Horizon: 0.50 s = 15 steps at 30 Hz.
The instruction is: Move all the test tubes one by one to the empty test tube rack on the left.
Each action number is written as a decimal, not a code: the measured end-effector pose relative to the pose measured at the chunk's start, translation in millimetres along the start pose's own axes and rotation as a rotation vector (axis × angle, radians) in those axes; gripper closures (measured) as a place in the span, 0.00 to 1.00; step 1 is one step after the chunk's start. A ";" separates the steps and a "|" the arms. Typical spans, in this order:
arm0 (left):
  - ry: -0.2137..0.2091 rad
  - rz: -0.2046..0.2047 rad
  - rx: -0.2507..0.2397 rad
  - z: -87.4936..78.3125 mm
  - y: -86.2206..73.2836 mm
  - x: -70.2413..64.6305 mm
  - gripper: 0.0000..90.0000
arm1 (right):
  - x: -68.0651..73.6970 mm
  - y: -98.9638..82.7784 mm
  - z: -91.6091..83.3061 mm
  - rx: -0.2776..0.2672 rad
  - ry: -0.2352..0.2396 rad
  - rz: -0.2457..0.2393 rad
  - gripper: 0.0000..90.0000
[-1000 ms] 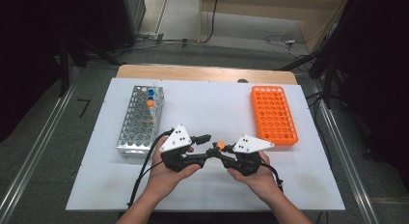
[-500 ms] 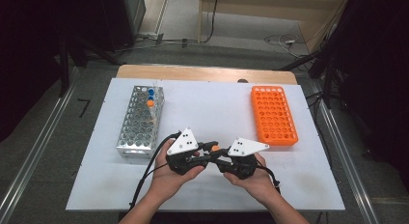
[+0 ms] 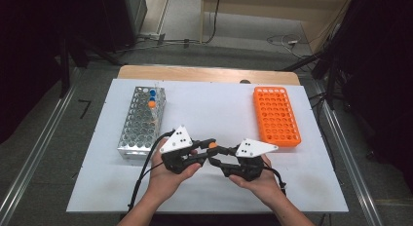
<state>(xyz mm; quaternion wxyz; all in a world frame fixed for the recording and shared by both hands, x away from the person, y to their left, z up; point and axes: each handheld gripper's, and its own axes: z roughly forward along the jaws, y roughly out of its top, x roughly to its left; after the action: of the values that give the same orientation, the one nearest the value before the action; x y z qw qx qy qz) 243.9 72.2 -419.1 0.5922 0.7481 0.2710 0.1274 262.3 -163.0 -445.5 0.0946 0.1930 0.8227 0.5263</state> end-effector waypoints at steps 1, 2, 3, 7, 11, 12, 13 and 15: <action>0.007 0.002 -0.001 -1.8 0.4 1.6 0.78 | -0.9 -0.3 -1.9 0.001 0.003 0.002 0.42; 0.014 -0.001 -0.003 -3.7 0.8 3.0 0.78 | -2.1 -0.9 -4.7 0.001 0.002 0.002 0.36; 0.024 -0.003 -0.007 -5.7 1.0 4.8 0.78 | -3.3 -1.7 -8.0 -0.002 -0.009 0.001 0.31; 0.059 -0.020 -0.025 -17.5 3.0 15.4 0.78 | -12.4 -8.3 -23.2 0.000 -0.016 0.028 0.10; 0.110 -0.035 -0.048 -34.6 6.0 28.8 0.78 | -22.3 -18.1 -42.1 -0.013 -0.046 0.054 0.01; 0.125 -0.038 -0.053 -39.3 6.6 32.9 0.78 | -24.9 -20.8 -46.9 -0.016 -0.057 0.061 0.01; 0.136 -0.047 -0.062 -43.9 6.9 37.3 0.78 | -27.4 -23.6 -51.9 -0.017 -0.067 0.068 0.01; 0.173 -0.052 -0.071 -52.9 7.5 45.5 0.78 | -32.2 -29.3 -61.1 -0.013 -0.089 0.090 0.01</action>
<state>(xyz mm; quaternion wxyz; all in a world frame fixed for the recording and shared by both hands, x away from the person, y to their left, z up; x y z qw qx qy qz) 256.1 139.6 -403.7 0.5959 0.7056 0.3356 0.1855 263.2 -238.0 -447.3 0.1088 0.2525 0.8047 0.5262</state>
